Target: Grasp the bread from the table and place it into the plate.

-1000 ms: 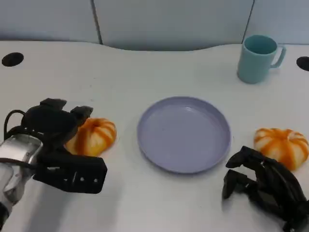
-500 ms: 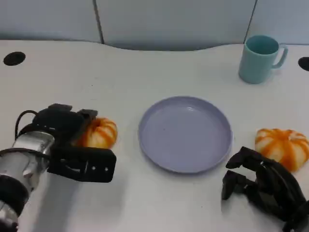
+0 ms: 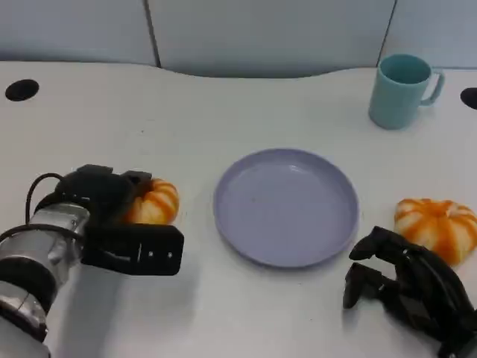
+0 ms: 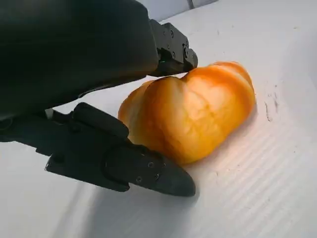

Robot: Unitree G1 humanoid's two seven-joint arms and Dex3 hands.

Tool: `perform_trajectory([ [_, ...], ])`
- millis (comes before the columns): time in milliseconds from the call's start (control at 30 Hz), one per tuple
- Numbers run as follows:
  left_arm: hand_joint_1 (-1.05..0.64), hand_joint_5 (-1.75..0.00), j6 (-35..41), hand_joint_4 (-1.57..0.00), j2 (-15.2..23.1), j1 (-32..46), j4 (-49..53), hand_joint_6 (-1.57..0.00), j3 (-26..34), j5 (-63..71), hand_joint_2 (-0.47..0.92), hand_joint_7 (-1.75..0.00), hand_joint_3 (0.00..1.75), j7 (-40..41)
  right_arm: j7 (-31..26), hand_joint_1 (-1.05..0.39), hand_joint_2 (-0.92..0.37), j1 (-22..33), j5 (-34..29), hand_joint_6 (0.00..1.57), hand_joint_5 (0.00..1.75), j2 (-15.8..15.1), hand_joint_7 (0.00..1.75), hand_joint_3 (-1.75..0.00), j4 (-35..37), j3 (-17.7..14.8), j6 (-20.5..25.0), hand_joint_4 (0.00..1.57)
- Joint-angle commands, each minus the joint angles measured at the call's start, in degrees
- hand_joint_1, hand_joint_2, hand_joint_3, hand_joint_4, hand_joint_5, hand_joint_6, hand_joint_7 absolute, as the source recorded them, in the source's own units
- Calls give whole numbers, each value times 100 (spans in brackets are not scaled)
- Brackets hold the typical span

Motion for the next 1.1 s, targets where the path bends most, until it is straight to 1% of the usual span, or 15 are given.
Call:
perform_trajectory([
  [33,-65,-8,129,-6,-89,-65,343,-14,-30,-144,84,-1,0,61,-70,-50,-92,171,-38,69,156,-87,111,-21,1,-4,84,68],
  [200,-51,-14,50,-22,-121,0,460,-25,-65,-256,85,-4,1,356,-45,-51,-92,204,-32,69,156,-77,111,-21,-43,4,56,68],
  [300,-33,-24,-249,-49,-87,158,466,-55,-41,-309,91,-10,6,1004,-106,-51,-92,237,-47,69,157,-65,112,-21,-84,6,43,68],
  [333,-28,-31,-341,-66,-75,199,476,-70,-39,-322,92,-14,7,1202,-122,-51,-92,244,-48,69,156,-62,112,-21,-96,7,47,68],
  [467,-24,-36,-495,-78,-52,259,543,-81,-122,-300,92,-16,9,1675,-122,-51,-92,268,-31,69,156,-62,111,-20,-137,13,87,68],
  [533,-26,-56,-534,-95,-31,314,573,-103,-218,-205,92,-18,7,2043,-135,-50,-92,297,-23,69,156,-62,111,-20,-197,23,142,68],
  [600,-26,-127,-537,-90,-14,329,604,-121,-296,-157,92,-22,20,2202,-117,-50,-92,305,0,69,156,-55,111,-19,-209,13,161,68],
  [633,-25,-139,-539,-88,-12,328,618,-123,-317,-151,92,-24,22,2236,-110,-50,-92,306,6,69,156,-53,111,-19,-211,9,165,67],
  [667,-25,-145,-523,-87,-13,333,629,-124,-346,-128,92,-25,24,2317,-112,-50,-92,310,-15,69,156,-58,111,-19,-204,12,104,67],
  [700,-26,-160,-510,-86,-16,335,638,-97,-369,-112,92,-91,33,2376,-119,-50,-92,314,-34,69,156,-62,111,-20,-202,16,59,67],
  [733,-27,-168,-500,-85,-18,336,646,-75,-390,-106,92,-141,39,2417,-124,-50,-92,316,-47,68,156,-65,111,-21,-200,19,27,67],
  [767,-27,-171,-471,-85,-30,328,649,-68,-393,-121,92,-157,41,2435,-130,-50,-92,313,-45,68,156,-70,111,-21,-196,17,41,67],
  [933,-27,-175,-551,-87,-115,335,613,-60,-115,-464,89,-174,44,2503,-147,-50,-92,299,-9,68,156,-61,110,-20,-190,0,116,67],
  [1067,-27,-175,-626,-87,-161,308,554,-60,54,-655,88,-175,44,2586,-136,-50,-92,286,-12,69,156,-73,110,-20,-169,-2,107,67],
  [1100,-26,-175,-683,-86,-195,287,512,-62,182,-775,88,-163,46,2646,-127,-50,-92,276,-14,69,156,-80,110,-20,-151,-4,95,67],
])
